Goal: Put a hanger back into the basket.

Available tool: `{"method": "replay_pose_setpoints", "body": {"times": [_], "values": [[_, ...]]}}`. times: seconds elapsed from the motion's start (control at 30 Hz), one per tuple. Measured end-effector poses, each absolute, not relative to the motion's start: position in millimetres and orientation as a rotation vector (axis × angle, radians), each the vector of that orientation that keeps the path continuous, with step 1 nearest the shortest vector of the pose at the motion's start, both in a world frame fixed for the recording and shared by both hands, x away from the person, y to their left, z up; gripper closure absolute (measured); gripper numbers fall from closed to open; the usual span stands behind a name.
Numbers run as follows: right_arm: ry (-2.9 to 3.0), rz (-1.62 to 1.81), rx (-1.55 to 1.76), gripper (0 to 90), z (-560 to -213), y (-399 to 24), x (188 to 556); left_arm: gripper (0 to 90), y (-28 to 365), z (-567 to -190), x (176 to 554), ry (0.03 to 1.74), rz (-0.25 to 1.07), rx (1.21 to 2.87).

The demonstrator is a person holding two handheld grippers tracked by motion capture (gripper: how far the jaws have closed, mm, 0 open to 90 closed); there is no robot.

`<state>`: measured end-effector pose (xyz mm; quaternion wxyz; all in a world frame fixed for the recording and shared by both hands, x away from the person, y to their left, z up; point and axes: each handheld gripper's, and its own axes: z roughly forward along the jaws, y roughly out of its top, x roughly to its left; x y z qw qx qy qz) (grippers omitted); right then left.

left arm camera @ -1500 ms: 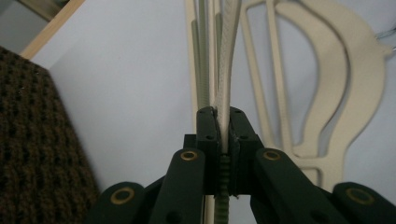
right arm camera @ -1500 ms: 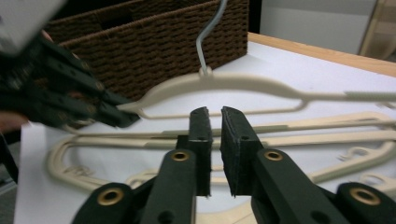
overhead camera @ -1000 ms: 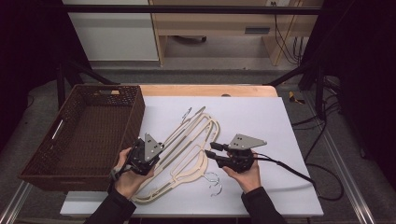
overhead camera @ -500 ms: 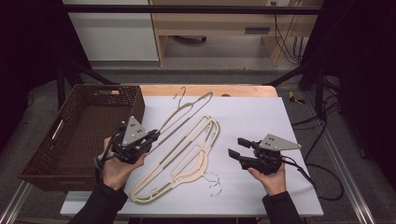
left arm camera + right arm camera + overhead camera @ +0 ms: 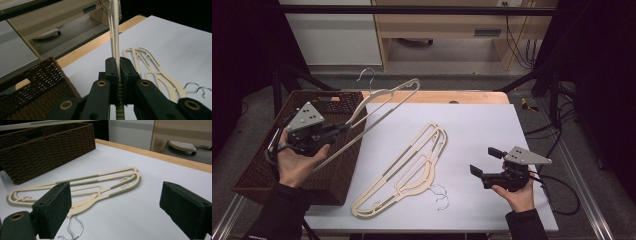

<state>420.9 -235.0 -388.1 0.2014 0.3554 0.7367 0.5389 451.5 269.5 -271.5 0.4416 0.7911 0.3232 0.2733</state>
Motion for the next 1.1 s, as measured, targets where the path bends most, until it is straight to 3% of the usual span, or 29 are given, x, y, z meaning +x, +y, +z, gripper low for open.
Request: {"method": "replay_pose_setpoints", "body": {"times": [0.37, 1.1], "values": [[2.047, 1.472, 1.009, 6.8, -387.8, -243.8, 417.0, 85.7, 320.8, -270.0, 461.8, 0.845, 0.719, 1.936], [2.061, 1.444, 1.013, 6.7, -390.3, -246.4, 417.8, 85.6, 425.2, -304.3, 455.7, 0.981, 0.718, 1.907]]}}
